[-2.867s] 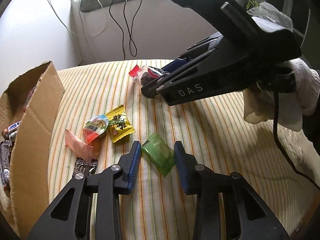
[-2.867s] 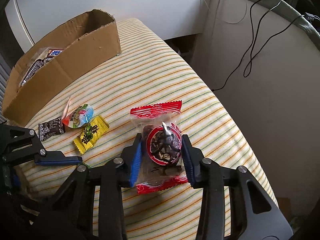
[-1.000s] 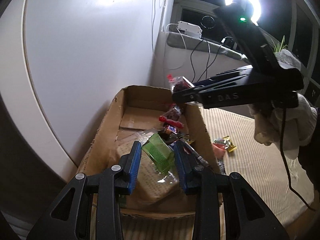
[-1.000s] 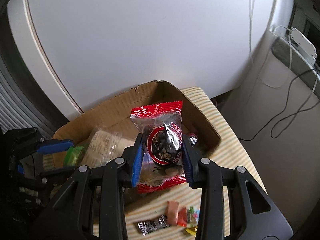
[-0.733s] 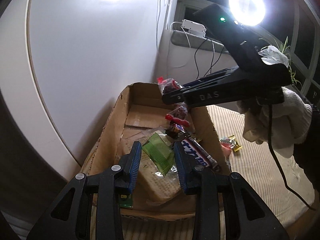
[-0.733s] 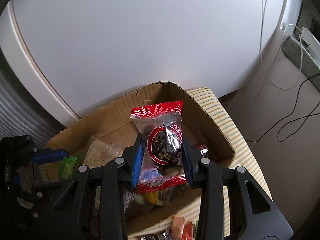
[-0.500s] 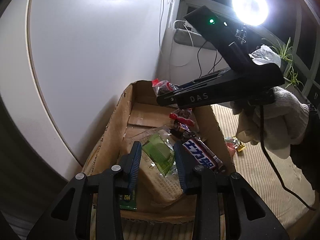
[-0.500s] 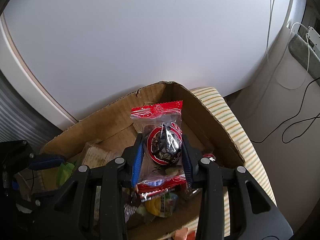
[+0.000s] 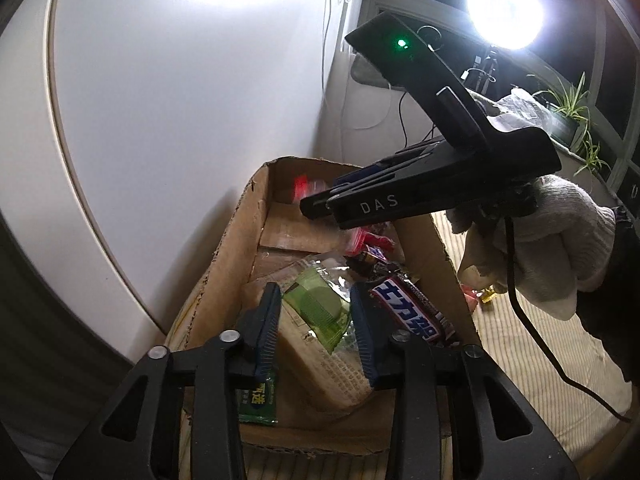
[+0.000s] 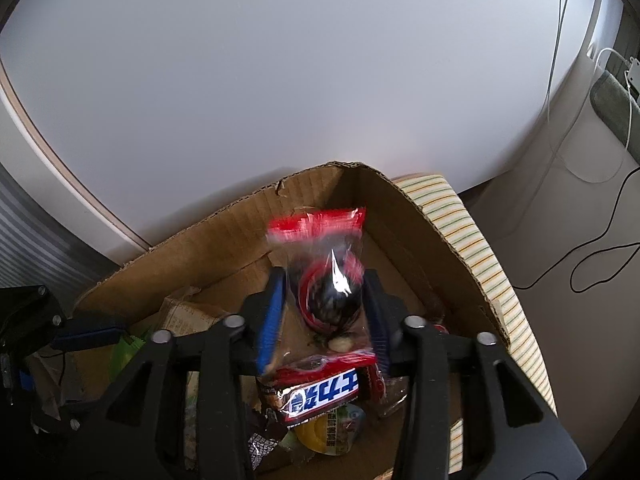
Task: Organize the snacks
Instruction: 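Carry the red chocolate and green candy into the box and release both, then grasp the round candy cup with the left tool while the right tool grasps the yellow candy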
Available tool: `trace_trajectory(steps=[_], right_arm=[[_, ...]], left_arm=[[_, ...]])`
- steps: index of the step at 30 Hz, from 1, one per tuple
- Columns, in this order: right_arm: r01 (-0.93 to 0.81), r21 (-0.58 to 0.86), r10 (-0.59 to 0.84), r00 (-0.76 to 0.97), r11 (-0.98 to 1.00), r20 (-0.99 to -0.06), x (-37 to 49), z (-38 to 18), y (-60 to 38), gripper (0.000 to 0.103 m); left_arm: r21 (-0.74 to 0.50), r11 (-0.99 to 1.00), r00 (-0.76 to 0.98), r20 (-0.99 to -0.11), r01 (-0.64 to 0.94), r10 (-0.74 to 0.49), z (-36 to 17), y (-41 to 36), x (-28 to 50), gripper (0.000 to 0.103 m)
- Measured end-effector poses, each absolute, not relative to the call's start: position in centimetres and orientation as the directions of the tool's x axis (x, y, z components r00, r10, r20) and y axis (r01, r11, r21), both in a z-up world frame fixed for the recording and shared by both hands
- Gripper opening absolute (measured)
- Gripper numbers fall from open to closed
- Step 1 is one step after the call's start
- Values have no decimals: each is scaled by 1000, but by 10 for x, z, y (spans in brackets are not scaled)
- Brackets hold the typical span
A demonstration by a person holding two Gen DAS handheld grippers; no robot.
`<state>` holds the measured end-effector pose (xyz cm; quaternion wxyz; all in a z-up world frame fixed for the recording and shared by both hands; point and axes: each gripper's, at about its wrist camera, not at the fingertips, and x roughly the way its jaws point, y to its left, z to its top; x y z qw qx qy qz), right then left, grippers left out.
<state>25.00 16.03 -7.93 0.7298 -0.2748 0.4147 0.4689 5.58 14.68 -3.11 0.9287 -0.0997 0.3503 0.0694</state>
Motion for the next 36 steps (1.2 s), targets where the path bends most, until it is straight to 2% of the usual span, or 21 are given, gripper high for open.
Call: trace_trajectory(steps=[1,3,4,17,36], right_arm=[[-911,-17,458,223,411,-860,248,-78,161,62],[-908,-23,466,236,418,-853,247,-75,160,74],[-907,-19,471,236,420,-850,248,-74,159,75],[-899,-32,465,256,437,-848,246,-61,141,75],[-862,-29,437,285,507,-853,256,-52,28,75]], left_arm=[[-136,970,745,-664,-200,60,-30,147,56,45],[-133,971,746,-663,-199,62,-30,145,55,58],[-131,971,746,-663,-198,62,-29,145,54,59],[-137,973,762,-646,-185,53,-25,141,52,60],[-133,985,787,-618,-113,7,-11,102,39,60]])
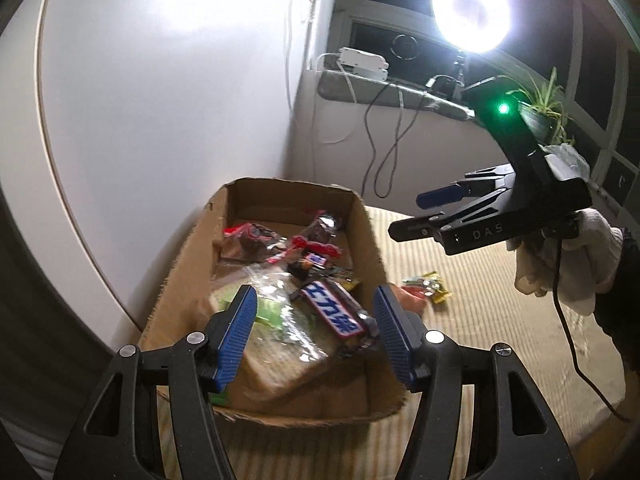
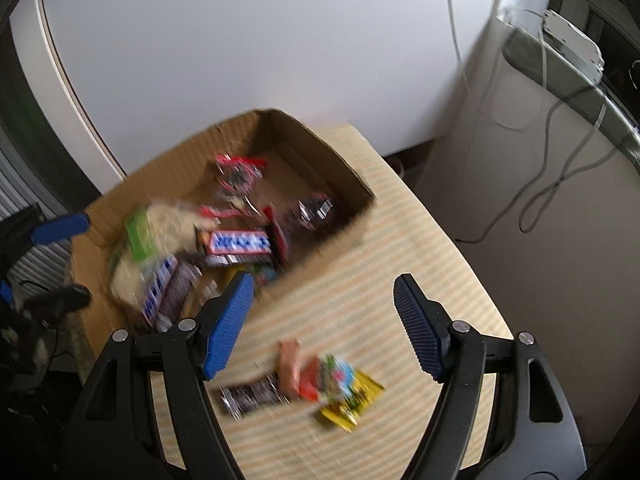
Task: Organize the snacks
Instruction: 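Grasp the round candy cup with the left tool while the right tool grasps the yellow candy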
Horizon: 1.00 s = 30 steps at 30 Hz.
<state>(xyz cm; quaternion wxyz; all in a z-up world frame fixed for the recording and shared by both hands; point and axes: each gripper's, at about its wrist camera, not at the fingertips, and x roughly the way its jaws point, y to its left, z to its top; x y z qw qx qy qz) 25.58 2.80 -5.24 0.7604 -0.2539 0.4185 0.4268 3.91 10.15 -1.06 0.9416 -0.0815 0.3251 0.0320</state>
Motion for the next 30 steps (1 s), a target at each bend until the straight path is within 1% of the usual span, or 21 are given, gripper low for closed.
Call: trace_trajectory(steps=[4,8,10,13,16,18,20,25,30], right_arm=[[-850,-13,426,278,527,-861,260,-57,6,75],[-847,40,437,232,530,-869,262,-66,-7,74],[-853,56,438,210,519,-874,261,-69,-8,64],[-863,67,432,182,501,-883,257,-77,-6,58],[-870,72,420,161,487,-893,256,-87,-5,54],[-870,84,415,146,486,-898,256,-93,-4,49],[-868,103,416,126,486,-901,259,-99,-4,45],[-872,111,404,105,478,-909,260,-110,-4,43],[-878,115,399,92,465,-912,262,-118,-5,42]], left_arm=[[-127,988,790,-613,-84,-11,-8,87,36,59],[-136,989,787,-616,-61,-36,-8,73,31,57],[-141,989,784,-619,-52,-47,-9,69,29,55],[-146,989,778,-626,-37,-63,-10,58,25,53],[-153,988,769,-633,-15,-87,-13,45,23,52],[-156,988,760,-641,6,-106,-16,36,23,47],[-156,987,748,-651,31,-126,-20,25,27,44],[-164,985,716,-681,58,-156,-35,5,42,39],[-144,987,692,-705,75,-155,-49,-14,60,38]])
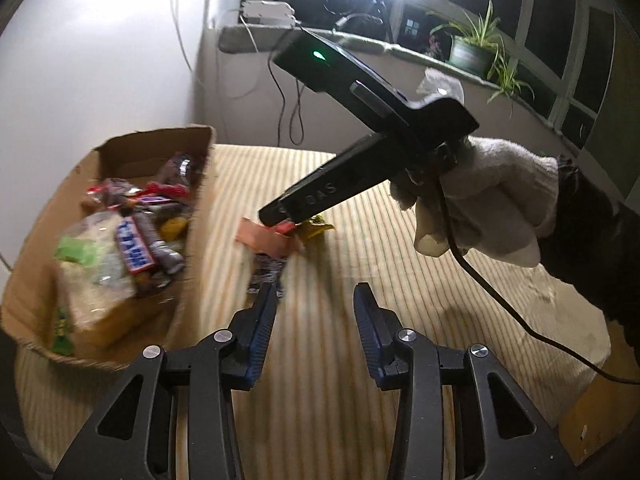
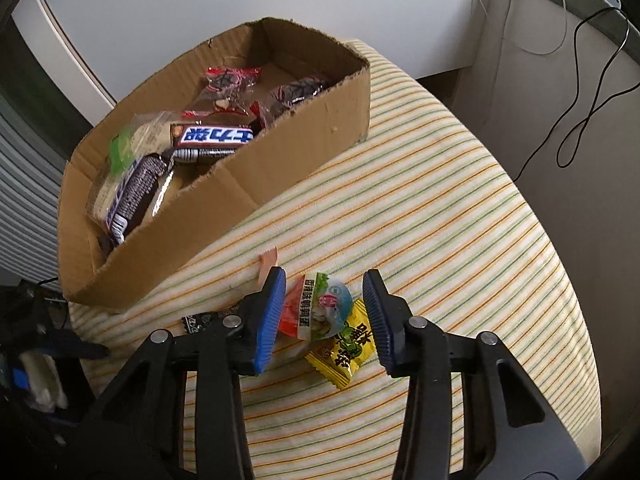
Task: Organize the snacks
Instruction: 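Grasp the round candy cup with the left tool while the right tool grasps the yellow candy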
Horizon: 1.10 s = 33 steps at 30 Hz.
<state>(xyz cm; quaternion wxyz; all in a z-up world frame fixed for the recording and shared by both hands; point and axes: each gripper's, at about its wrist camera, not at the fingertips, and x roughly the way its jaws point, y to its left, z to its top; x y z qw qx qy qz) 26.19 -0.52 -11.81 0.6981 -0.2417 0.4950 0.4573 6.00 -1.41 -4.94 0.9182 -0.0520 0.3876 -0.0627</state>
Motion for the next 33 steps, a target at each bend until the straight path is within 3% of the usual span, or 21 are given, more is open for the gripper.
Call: trace_trajectory(steps=[14,23,28,33], right_arm=[[-902,161,432,31,401,-901,262,-128,-39,36],[-895,172,445,32,412,-895,258,-123,-85,36],[-860,200,507,78,470,-858,266,-109,-112,45],[-831,191,497,114,522,-860,275,-106,-130,47]], left_arm=[[-70,996,660,-746,54,-88,-73,-34,100,37],[-70,990,635,-761,123,-133,-82,-54,120,37],[-64,985,632,-760,162,-153,-82,-70,133,38],[-49,984,632,-760,172,-148,-83,-74,148,48]])
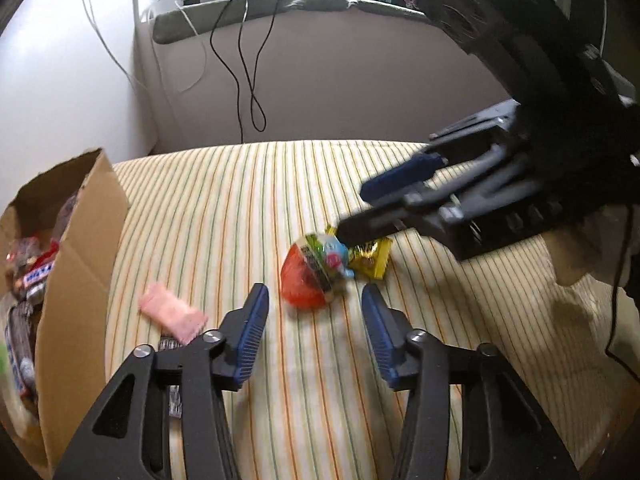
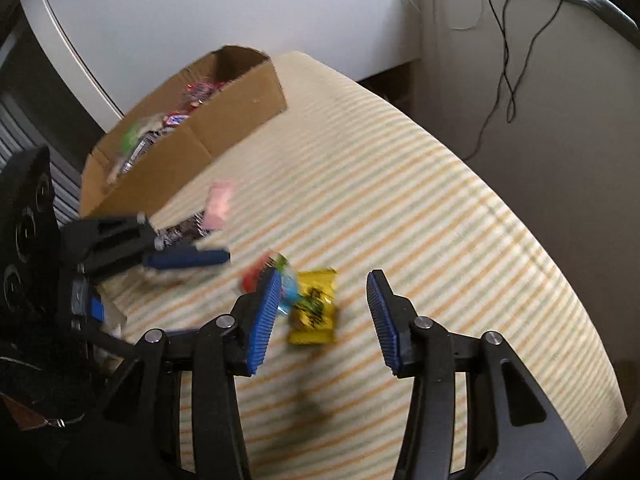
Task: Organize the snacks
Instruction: 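Grasp the round candy cup with the left tool while the right tool grasps the yellow candy, then carry the candy cup and yellow candy into the box and release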
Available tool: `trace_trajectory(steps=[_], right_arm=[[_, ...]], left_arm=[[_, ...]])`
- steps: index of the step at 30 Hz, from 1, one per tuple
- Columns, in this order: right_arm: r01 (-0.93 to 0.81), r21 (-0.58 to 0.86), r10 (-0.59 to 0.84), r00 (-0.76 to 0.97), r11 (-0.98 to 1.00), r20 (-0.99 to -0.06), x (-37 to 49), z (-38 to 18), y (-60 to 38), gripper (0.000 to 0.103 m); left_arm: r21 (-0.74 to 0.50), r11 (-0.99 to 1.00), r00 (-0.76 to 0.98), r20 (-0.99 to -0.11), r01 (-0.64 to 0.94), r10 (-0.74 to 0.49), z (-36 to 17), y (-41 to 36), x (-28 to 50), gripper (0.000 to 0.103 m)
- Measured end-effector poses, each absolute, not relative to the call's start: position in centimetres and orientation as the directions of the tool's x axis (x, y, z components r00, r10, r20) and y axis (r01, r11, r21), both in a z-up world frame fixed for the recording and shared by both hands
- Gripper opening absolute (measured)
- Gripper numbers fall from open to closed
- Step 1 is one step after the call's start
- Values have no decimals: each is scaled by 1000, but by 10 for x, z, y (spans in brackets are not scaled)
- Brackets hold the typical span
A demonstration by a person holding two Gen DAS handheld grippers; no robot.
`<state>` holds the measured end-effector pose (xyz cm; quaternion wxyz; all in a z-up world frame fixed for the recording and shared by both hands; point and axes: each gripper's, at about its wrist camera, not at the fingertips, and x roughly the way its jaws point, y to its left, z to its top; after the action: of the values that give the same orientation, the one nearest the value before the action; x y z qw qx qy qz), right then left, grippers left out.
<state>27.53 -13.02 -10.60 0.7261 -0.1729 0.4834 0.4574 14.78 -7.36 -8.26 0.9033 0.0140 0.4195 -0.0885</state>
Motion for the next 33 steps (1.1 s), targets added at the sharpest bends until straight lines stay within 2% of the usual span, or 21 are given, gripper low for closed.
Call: trace_trajectory(steps=[8,10,11,14,23,26,28,33], right_arm=[[-852,112,424,137,512,-895,267,-116,-133,46],[-851,119,421,128,512,-898,270,-117,-134,46],[-851,120,418,124,511,-900,271,-118,-134,46],[-854,119,412,118,507,-904,272,-120,-133,47],[-875,51,373,152,481,-915,257,-129,-107,45],[-878,10,355,183,478,-917,250,-130,-102,37],[-872,-13,337,203,490,-919,246,-130,-99,27],[-850,-41,306,234,525,-923,242,-129,-99,25]], left_arm=[[-34,983,611,-779,183,-140,-89,-73,166,48],[-26,982,602,-787,186,-135,-91,-74,168,42],[-21,982,595,-793,189,-132,-92,-75,171,36],[-8,982,597,-793,189,-122,-91,-75,173,24],[-6,985,596,-796,172,-109,-91,-66,164,21],[-14,987,597,-795,159,-108,-91,-63,163,21],[-20,988,599,-793,152,-109,-90,-60,160,21],[-43,989,613,-780,142,-122,-84,-54,149,21]])
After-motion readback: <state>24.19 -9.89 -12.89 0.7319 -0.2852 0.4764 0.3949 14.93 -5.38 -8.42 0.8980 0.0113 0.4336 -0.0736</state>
